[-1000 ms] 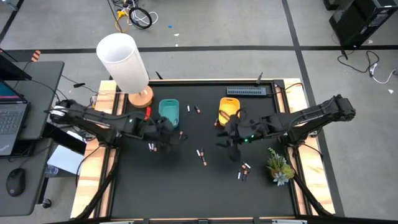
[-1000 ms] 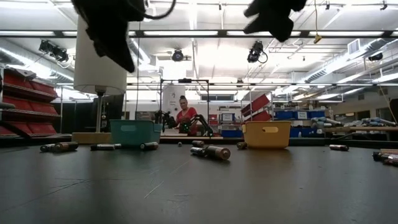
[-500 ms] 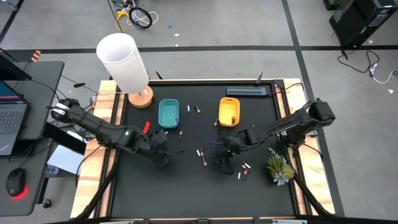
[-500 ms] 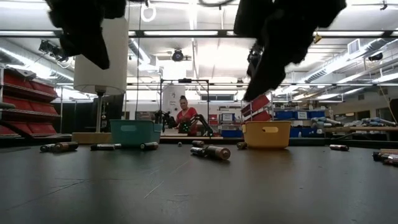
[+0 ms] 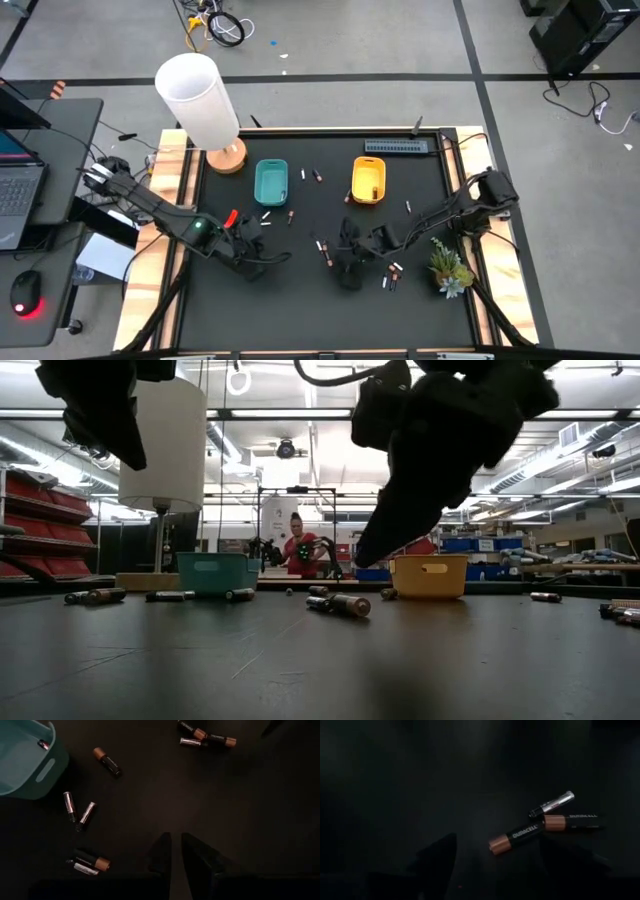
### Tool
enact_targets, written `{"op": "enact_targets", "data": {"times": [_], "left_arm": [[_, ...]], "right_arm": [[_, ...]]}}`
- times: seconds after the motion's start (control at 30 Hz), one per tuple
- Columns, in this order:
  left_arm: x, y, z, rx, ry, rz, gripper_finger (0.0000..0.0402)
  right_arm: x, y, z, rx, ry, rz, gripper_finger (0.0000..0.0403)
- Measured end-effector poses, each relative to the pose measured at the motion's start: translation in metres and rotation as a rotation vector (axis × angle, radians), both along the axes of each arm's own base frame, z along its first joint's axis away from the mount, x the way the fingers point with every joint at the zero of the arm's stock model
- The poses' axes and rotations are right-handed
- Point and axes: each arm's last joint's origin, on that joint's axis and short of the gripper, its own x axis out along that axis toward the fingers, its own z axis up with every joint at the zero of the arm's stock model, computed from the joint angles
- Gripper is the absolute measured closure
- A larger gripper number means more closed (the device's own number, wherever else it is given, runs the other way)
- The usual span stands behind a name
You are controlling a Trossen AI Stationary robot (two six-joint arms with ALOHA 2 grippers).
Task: Sort batteries
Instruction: Put the black battery into the yellow bin
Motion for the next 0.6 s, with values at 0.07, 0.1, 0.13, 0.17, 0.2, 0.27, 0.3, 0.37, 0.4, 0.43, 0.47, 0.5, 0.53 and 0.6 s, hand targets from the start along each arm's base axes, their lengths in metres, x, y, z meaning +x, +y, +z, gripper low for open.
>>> {"op": "enact_targets", "data": {"times": [0.07,0.1,0.13,0.17,0.2,0.27,0.3,0.37,0.4,0.43,0.47,0.5,0.53,0.6], "left_arm": [[-0.001,0.001,-0.001,0.008,0.011,0.0,0.0347],[-0.001,0.001,-0.001,0.011,0.016,-0.002,0.0347],[-0.001,0.001,-0.001,0.014,0.017,-0.006,0.0347],[-0.001,0.001,-0.001,0.017,0.016,-0.014,0.0347],[-0.001,0.001,-0.001,0.021,0.017,-0.02,0.0347],[-0.001,0.001,-0.001,0.023,0.02,-0.021,0.0347],[-0.001,0.001,-0.001,0.023,0.02,-0.022,0.0347],[-0.001,0.001,-0.001,0.023,0.02,-0.022,0.0347],[-0.001,0.001,-0.001,0.023,0.02,-0.022,0.0347],[-0.001,0.001,-0.001,0.023,0.02,-0.022,0.0347],[-0.001,0.001,-0.001,0.023,0.02,-0.022,0.0347],[-0.001,0.001,-0.001,0.024,0.02,-0.024,0.0347],[-0.001,0.001,-0.001,0.025,0.021,-0.025,0.0347],[-0.001,0.001,-0.001,0.028,0.021,-0.03,0.0347]], "right_arm": [[0.001,0.004,-0.004,-0.019,-0.014,-0.03,0.0116],[0.002,0.006,-0.006,-0.01,-0.016,-0.045,0.0119],[0.003,0.007,-0.009,0.003,-0.023,-0.056,0.012],[0.004,0.007,-0.011,0.015,-0.027,-0.072,0.0122],[0.005,0.008,-0.013,0.014,-0.035,-0.084,0.0124],[0.006,0.01,-0.017,-0.002,-0.045,-0.123,0.0127],[0.006,0.01,-0.02,-0.016,-0.047,-0.142,0.0128],[0.006,0.01,-0.022,-0.031,-0.052,-0.182,0.0131],[0.006,0.009,-0.022,-0.031,-0.057,-0.201,0.0132],[0.007,0.009,-0.022,-0.032,-0.065,-0.216,0.0133],[0.007,0.009,-0.021,-0.037,-0.074,-0.226,0.0134],[0.007,0.008,-0.021,-0.046,-0.078,-0.234,0.0136],[0.007,0.008,-0.021,-0.054,-0.081,-0.238,0.0137],[0.007,0.008,-0.021,-0.057,-0.1,-0.246,0.014]]}}
